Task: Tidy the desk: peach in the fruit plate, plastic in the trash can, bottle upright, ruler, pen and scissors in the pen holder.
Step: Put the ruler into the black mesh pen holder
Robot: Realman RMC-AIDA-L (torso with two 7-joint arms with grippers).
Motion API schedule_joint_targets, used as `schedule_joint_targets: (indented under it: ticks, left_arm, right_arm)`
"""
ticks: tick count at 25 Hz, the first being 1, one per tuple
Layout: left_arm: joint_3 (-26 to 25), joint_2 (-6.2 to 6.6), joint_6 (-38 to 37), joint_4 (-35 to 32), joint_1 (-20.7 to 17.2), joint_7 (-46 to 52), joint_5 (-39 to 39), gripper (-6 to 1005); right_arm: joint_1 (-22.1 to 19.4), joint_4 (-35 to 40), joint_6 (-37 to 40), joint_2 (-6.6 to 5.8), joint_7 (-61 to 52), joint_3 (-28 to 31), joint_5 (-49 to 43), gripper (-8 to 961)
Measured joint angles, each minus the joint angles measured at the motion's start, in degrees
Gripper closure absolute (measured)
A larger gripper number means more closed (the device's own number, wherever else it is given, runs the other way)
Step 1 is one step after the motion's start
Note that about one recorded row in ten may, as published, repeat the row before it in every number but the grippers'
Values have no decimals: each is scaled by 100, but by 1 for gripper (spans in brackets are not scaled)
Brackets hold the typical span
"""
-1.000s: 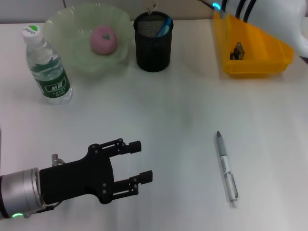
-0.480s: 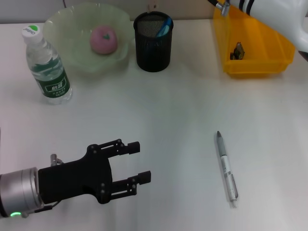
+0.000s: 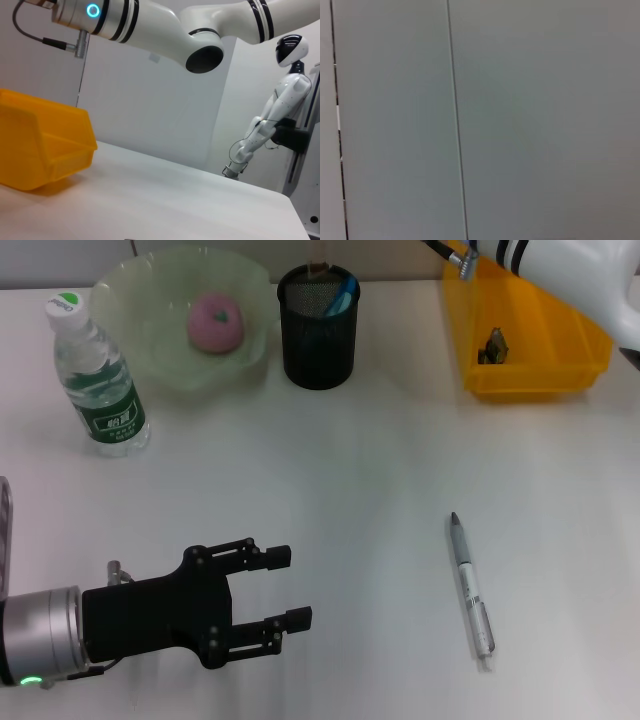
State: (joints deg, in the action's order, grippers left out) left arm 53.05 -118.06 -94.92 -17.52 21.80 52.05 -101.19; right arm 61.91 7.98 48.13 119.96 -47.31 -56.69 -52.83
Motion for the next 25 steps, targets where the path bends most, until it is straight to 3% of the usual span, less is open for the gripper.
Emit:
schedule_joint_targets:
  ticks: [25]
  left_arm:
    - [131,-31,47,-8,142,128,-150,290]
  right_arm:
    - [93,-202,-394,1,-277,-147,-14,571]
